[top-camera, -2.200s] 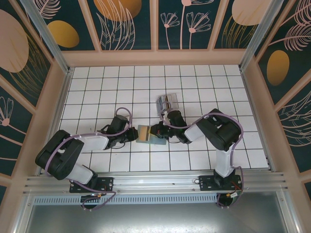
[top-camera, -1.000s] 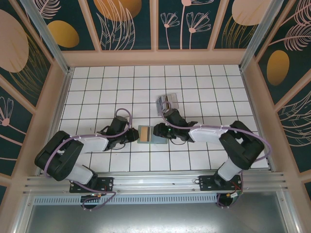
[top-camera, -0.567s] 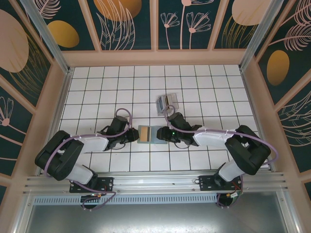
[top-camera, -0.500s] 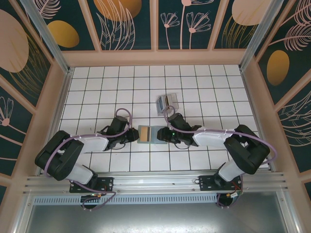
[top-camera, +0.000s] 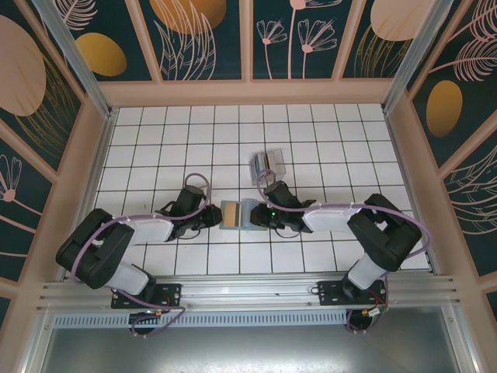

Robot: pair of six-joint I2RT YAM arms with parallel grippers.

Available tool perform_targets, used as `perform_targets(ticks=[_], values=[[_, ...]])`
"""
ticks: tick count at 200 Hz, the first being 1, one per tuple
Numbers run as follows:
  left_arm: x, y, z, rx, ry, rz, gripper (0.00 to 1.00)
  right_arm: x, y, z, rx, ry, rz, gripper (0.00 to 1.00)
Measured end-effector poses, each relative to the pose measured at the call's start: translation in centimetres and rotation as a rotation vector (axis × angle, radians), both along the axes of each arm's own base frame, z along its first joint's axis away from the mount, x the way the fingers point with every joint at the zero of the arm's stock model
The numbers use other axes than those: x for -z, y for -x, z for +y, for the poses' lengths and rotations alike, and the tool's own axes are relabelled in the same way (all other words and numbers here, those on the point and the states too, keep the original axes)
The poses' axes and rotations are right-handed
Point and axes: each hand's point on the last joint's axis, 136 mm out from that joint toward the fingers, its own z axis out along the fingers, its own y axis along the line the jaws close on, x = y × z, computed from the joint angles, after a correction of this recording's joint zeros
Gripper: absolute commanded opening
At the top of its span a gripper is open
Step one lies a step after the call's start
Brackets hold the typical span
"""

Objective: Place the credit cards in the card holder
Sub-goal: Flip over the card slot on the card holder.

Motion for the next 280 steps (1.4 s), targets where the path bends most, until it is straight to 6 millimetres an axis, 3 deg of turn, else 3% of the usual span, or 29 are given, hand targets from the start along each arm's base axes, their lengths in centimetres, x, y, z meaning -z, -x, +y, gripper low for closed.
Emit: perform_targets(ticks=[76, 121, 152, 202, 227, 280], values=[[0.0, 0.0, 0.0, 0.0, 0.0, 0.0, 0.17, -0.1, 0.0, 0.3, -0.022, 0.003, -0.014, 0.16], [0.0, 0.0, -0.1, 0.002, 0.002, 0.001, 0.17, -0.3, 0.3, 0.6, -0.042, -0.015, -0.008, 0.18], [0.0, -0.1, -0.1, 0.002, 0.003, 0.001, 0.17, -0.7, 0.3, 1.1, -0.055, -0.041, -0.01, 0.24], [-0.3, 0.1, 0.7, -0.001, -0.066, 0.005, 0.19, -1.8, 0.2, 2.2, -0.08, -0.11, -0.019, 0.17], [-1.5, 0.0, 1.4, 0.001, -0.108, -0.021, 0.23, -2.1, 0.1, 2.6, -0.09, -0.134, -0.022, 0.15], [-1.7, 0.5, 0.3, 0.043, -0.053, -0.008, 0.23, -2.1, 0.0, 2.8, -0.095, -0.15, -0.025, 0.16]])
